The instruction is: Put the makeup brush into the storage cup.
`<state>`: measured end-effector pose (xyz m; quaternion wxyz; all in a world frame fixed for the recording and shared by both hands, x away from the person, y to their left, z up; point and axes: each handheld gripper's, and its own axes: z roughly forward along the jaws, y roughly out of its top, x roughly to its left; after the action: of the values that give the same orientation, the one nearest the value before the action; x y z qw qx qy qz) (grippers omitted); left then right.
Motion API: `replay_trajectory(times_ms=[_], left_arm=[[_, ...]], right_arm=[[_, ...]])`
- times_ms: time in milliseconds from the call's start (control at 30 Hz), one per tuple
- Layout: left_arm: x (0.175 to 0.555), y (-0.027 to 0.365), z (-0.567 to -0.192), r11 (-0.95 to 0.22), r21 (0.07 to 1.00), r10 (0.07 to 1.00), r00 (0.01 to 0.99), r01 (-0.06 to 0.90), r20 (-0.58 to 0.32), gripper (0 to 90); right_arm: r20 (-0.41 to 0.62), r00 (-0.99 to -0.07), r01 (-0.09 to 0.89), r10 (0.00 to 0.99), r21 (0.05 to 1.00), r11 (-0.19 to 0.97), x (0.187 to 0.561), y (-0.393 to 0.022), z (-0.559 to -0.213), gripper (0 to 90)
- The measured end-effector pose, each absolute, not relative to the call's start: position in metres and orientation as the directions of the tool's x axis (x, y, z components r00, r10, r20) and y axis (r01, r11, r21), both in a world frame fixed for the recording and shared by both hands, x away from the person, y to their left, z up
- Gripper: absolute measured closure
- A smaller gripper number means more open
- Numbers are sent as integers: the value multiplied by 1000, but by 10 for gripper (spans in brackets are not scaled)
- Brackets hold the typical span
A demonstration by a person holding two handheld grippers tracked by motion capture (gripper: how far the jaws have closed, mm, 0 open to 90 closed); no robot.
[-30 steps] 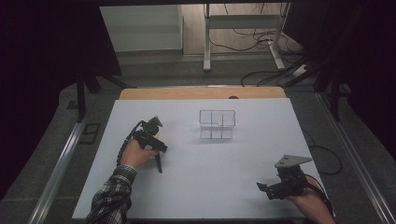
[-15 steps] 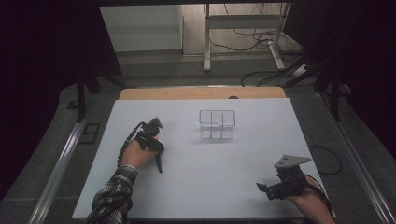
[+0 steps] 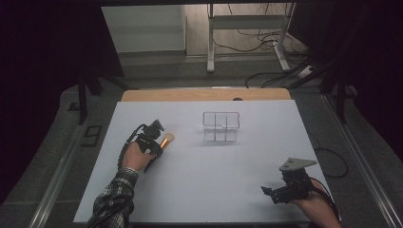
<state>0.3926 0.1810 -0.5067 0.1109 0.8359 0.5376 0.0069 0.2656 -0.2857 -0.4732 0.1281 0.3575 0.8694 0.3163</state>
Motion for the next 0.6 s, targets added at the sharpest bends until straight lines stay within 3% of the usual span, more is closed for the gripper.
replay_trajectory(times_ms=[600], left_arm=[[382, 199, -490, -331, 332, 894, 407, 883, -189, 739]], right_arm=[[6, -711, 541, 703, 643, 542, 266, -286, -473, 0]])
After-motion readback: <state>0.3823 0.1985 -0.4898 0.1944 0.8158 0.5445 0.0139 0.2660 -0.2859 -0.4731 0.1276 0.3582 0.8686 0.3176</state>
